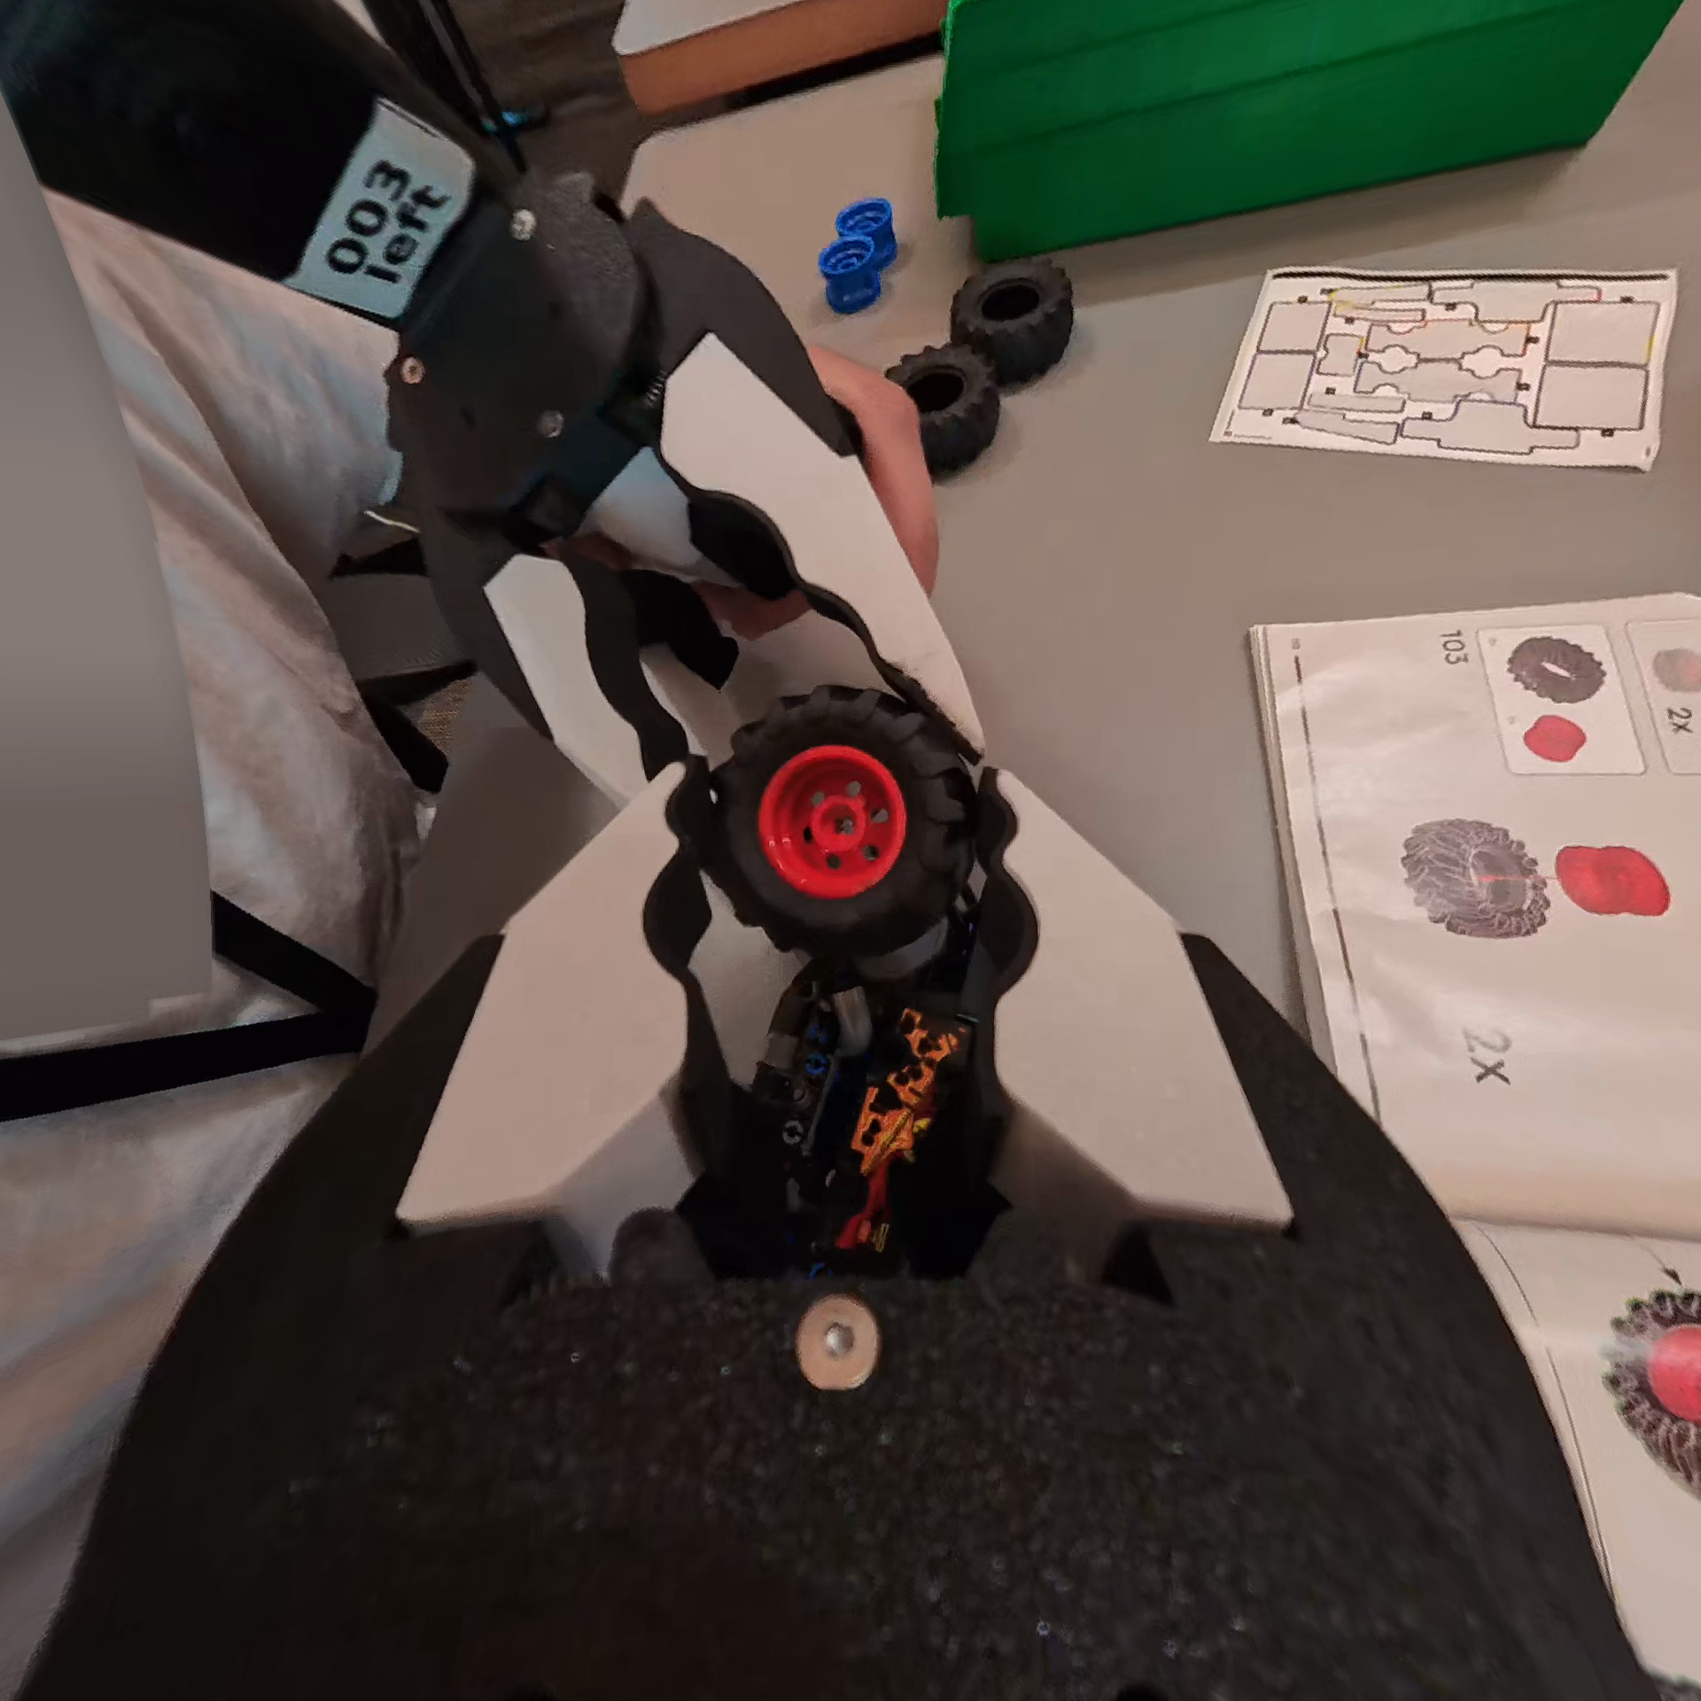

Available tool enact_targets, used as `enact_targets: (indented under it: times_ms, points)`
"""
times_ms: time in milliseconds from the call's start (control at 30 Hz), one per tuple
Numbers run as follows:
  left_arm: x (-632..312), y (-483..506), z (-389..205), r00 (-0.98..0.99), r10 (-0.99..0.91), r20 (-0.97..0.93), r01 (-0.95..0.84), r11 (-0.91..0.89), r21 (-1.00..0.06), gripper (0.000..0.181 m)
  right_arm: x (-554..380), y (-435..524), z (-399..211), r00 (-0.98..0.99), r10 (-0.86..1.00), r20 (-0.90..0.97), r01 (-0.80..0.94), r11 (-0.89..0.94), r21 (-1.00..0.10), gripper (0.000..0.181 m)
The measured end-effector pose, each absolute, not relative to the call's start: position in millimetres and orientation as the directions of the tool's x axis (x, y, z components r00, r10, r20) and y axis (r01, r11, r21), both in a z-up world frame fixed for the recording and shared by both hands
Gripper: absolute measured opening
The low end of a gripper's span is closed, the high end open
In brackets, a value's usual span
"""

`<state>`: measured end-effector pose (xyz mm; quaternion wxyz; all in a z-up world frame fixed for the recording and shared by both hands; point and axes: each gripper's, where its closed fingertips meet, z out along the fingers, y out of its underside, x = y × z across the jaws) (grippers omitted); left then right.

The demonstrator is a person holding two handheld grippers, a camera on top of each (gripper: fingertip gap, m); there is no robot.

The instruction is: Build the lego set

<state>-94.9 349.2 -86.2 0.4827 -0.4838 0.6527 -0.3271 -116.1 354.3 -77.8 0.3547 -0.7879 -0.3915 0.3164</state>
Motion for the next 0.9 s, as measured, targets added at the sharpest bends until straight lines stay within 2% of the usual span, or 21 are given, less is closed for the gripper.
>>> enact_targets:
  times_ms: [133,200,500,533,567,600,667,733,800,900]
  points:
    - [-94,352,-86,0.003,-0.912,-0.410,-0.336,0.385,-0.859,0.056,-113,354,-83,0.579,0.803,-0.143,0.434,-0.452,-0.779,0.063]
    - [-95,355,-82,0.039,-0.888,-0.458,-0.343,0.419,-0.841,0.056,-110,355,-81,0.621,0.775,-0.115,0.434,-0.463,-0.773,0.060]
    - [-96,350,-75,0.096,-0.912,-0.398,-0.333,0.347,-0.877,0.057,-112,357,-73,0.680,0.731,0.058,0.519,-0.423,-0.742,0.060]
    - [-98,349,-75,0.064,-0.915,-0.397,-0.325,0.357,-0.876,0.059,-109,356,-72,0.676,0.736,0.037,0.517,-0.438,-0.735,0.060]
    - [-101,347,-79,0.017,-0.928,-0.372,-0.327,0.346,-0.879,0.070,-106,356,-70,0.673,0.739,-0.006,0.498,-0.460,-0.735,0.060]
    - [-105,345,-86,-0.043,-0.951,-0.306,-0.333,0.302,-0.893,0.069,-105,355,-66,0.659,0.747,-0.085,0.452,-0.484,-0.749,0.060]
    - [-114,343,-101,-0.133,-0.985,-0.109,-0.341,0.148,-0.928,0.061,-108,349,-58,0.600,0.750,-0.278,0.340,-0.553,-0.761,0.060]
    - [-122,342,-113,-0.209,-0.978,0.024,-0.354,0.053,-0.934,0.047,-109,345,-62,0.557,0.731,-0.394,0.297,-0.619,-0.727,0.060]
    - [-124,341,-116,-0.239,-0.971,0.021,-0.330,0.061,-0.942,0.039,-111,343,-71,0.534,0.698,-0.477,0.285,-0.680,-0.675,0.060]
    - [-121,335,-120,-0.246,-0.968,-0.056,-0.310,0.133,-0.942,0.044,-108,348,-76,0.522,0.597,-0.609,0.200,-0.780,-0.594,0.060]
